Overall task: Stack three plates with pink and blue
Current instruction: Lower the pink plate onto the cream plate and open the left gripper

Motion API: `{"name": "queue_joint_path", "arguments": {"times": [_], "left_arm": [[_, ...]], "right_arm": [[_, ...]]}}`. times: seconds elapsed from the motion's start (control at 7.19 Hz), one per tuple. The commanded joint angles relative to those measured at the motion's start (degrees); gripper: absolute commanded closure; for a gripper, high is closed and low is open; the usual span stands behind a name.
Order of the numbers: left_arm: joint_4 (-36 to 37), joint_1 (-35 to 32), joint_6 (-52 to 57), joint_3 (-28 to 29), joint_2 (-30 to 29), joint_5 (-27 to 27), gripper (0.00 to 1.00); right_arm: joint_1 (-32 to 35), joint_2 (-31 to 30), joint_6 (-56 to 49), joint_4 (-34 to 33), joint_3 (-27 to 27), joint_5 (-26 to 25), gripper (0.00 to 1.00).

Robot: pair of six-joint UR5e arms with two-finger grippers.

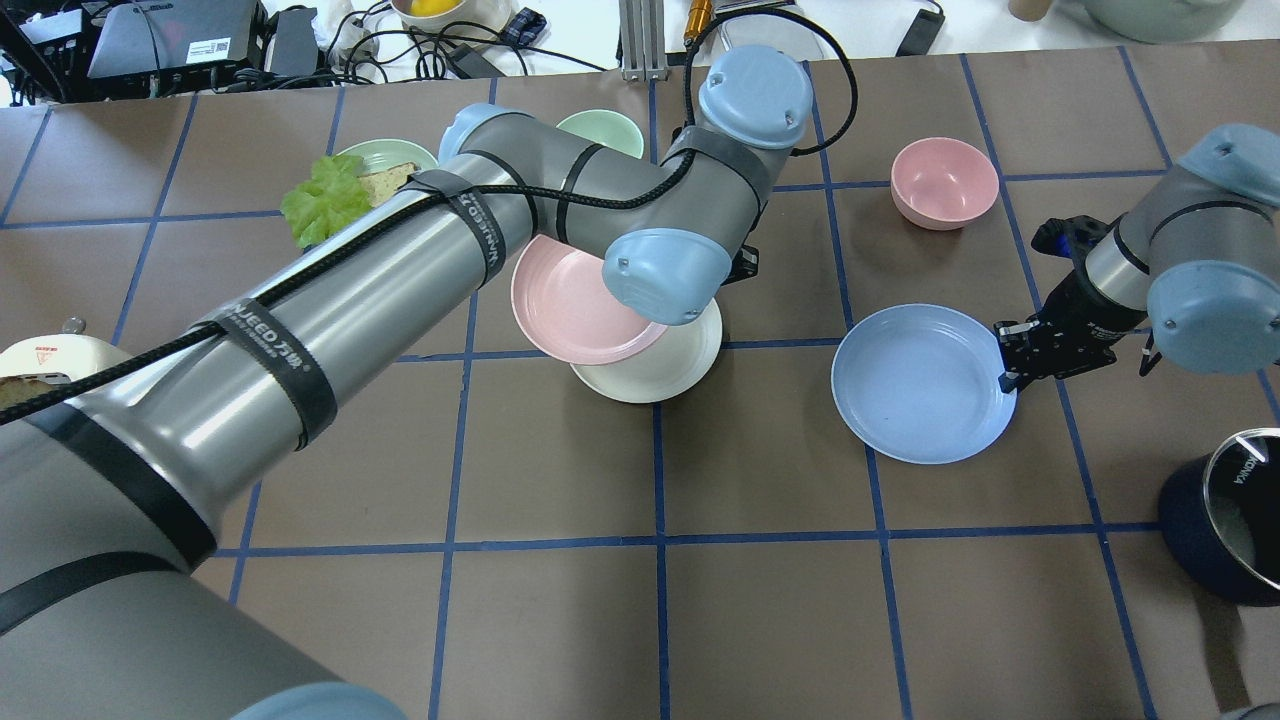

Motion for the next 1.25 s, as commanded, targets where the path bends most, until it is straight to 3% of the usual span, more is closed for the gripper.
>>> {"name": "queue_joint_path", "arguments": {"times": [0.0,1.11], "left_arm": [[0.0,-1.6,-1.8,2.1,-3.0,0.2,1.00],[-5.4,-1.8,-2.2,2.2,-4.4,-0.3,1.00]], "right_arm": [[0.2,-0.1,0.1,3.3,-3.3,0.0,1.00],[0.9,-0.1,2.3,4.4,-3.5,0.8,1.00]]}}
